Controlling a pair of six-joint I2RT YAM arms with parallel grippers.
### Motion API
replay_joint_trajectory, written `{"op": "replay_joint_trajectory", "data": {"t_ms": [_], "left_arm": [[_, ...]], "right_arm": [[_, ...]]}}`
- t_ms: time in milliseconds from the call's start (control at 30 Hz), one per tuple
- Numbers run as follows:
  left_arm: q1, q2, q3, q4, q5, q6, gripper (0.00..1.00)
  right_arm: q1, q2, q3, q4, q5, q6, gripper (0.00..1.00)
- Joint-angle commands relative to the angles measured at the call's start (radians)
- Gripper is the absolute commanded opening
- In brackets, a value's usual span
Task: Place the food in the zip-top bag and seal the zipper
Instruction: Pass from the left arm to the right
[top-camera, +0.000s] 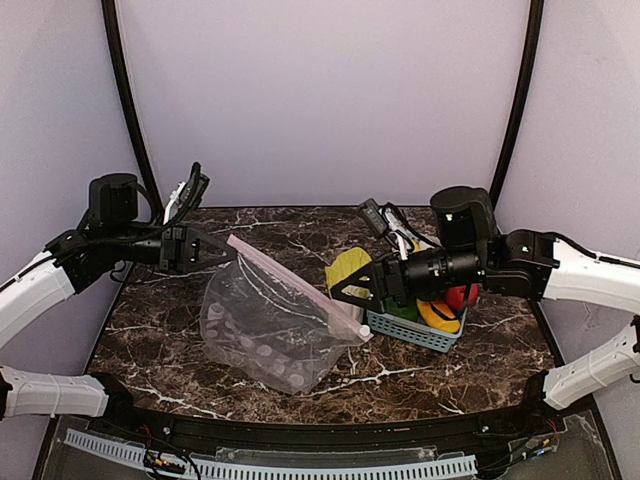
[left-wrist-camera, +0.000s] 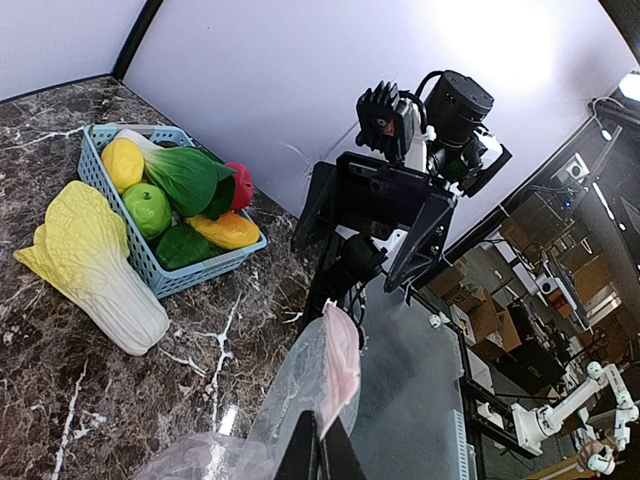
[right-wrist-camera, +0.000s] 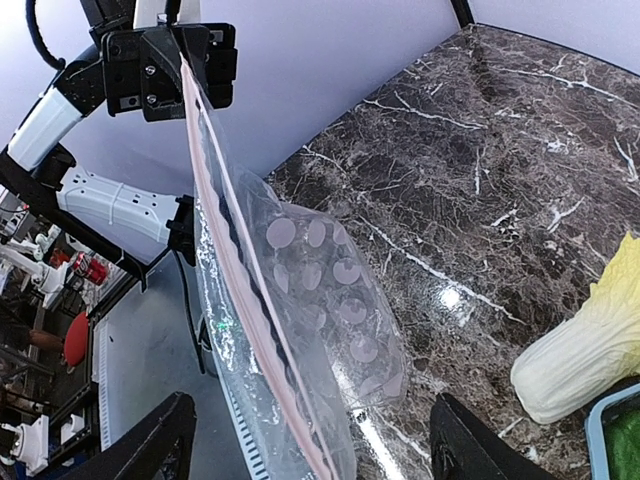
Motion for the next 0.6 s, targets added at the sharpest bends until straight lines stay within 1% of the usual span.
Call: {"op": "replay_joint_trajectory", "data": {"t_ms": [0,267,400,567], "left_arm": [[-0.004,-0.008,-0.01,0.017,0.059,-0.007,0.01],[-0.01,0.006,-0.002,-0.007,0.082,0.005,0.01],[-0.011,0.01,0.014,-0.038,0.071,0.023,0.01],[-0.012,0.013,0.023,-0.044,0.067,0.026,0.01]], "right_arm": [[-0.024,0.028,0.056,0.03,-0.015,-0.023,0.78],[-0.036,0.133,0.123,0.033,-0.095,-0.046,0.72],[-0.035,0.15,0.128,0.053,-0.152,-0.054,0.69],[-0.036,0.168,0.137,0.056,-0.181,-0.066,0.66]]}}
